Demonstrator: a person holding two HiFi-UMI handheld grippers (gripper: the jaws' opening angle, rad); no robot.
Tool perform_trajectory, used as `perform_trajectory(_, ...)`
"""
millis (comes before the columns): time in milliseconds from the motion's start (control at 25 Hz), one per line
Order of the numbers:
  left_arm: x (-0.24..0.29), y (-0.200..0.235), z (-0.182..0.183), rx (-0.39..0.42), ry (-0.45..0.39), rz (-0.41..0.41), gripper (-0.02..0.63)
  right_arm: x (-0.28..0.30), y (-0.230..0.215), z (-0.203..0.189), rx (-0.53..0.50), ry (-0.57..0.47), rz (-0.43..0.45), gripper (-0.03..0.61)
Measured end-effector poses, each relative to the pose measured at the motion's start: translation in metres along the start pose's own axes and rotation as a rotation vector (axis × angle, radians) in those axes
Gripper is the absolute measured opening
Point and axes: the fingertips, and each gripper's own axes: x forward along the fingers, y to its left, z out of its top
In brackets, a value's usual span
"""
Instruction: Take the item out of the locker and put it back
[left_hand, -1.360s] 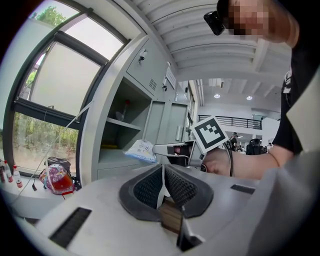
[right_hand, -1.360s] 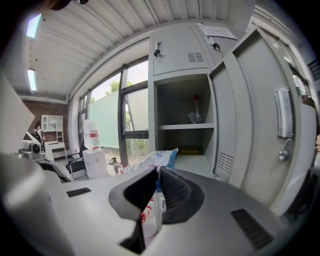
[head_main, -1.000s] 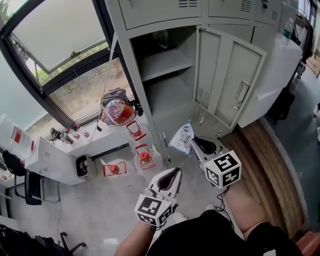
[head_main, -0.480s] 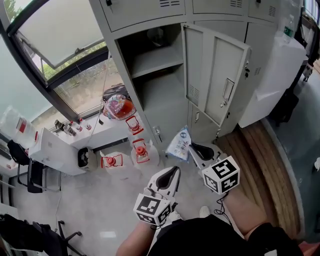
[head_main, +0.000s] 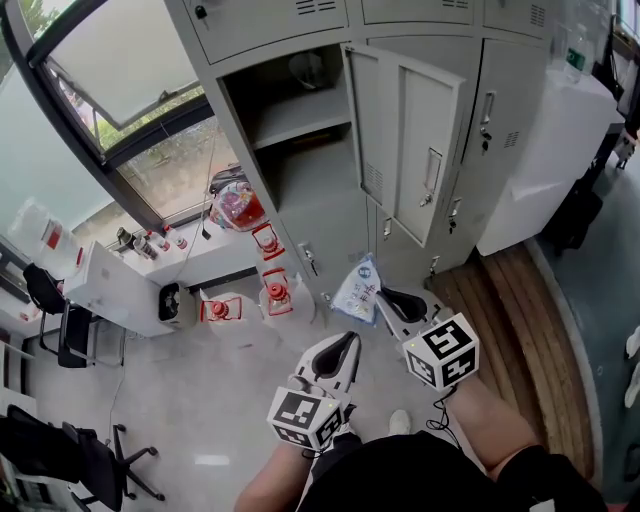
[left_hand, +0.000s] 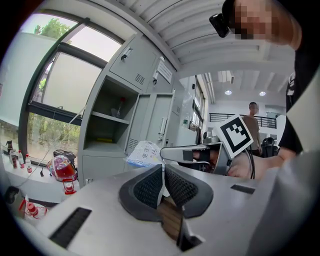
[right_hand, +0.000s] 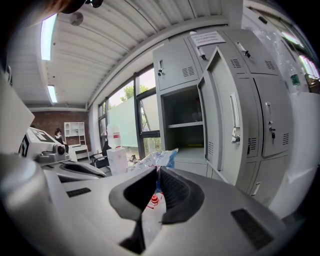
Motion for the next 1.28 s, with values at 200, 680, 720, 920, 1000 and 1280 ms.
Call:
perform_trajectory(200,0.006,-0.015,-0.005,-0.004,0.000,0.006,0.026,-0.012,-0.007,-0.005,0.002,0.001,0.009,0.075)
perform_trajectory(680,0.009,-0.019,-0.008,-0.007,0.000,0.010,0.026,-0.014,-0.010,-0.012,0.008,0.009,0.014,0.075)
perform_trajectory(720,0.008,-0.017,-0.007,-0.006,0.000,0.010,0.026,-0.012,-0.009,-0.011,0.008,0.010,0.014,0.075)
perform_trajectory(920,0.001,-0.003,-0.004,-0.004,0.001,0.009,0.026,0.001,-0.003,-0.008,0.009,0.013,0.009,0.075)
perform_trajectory(1000,-0.003,0.005,-0.003,-0.004,0.002,0.010,0.026,0.007,0.001,-0.006,0.009,0.014,0.006,0.075)
perform_trajectory(1280,-0.018,0.034,0.007,0.008,-0.003,-0.005,0.026,0.034,0.020,0.004,0.012,0.011,-0.006,0.075)
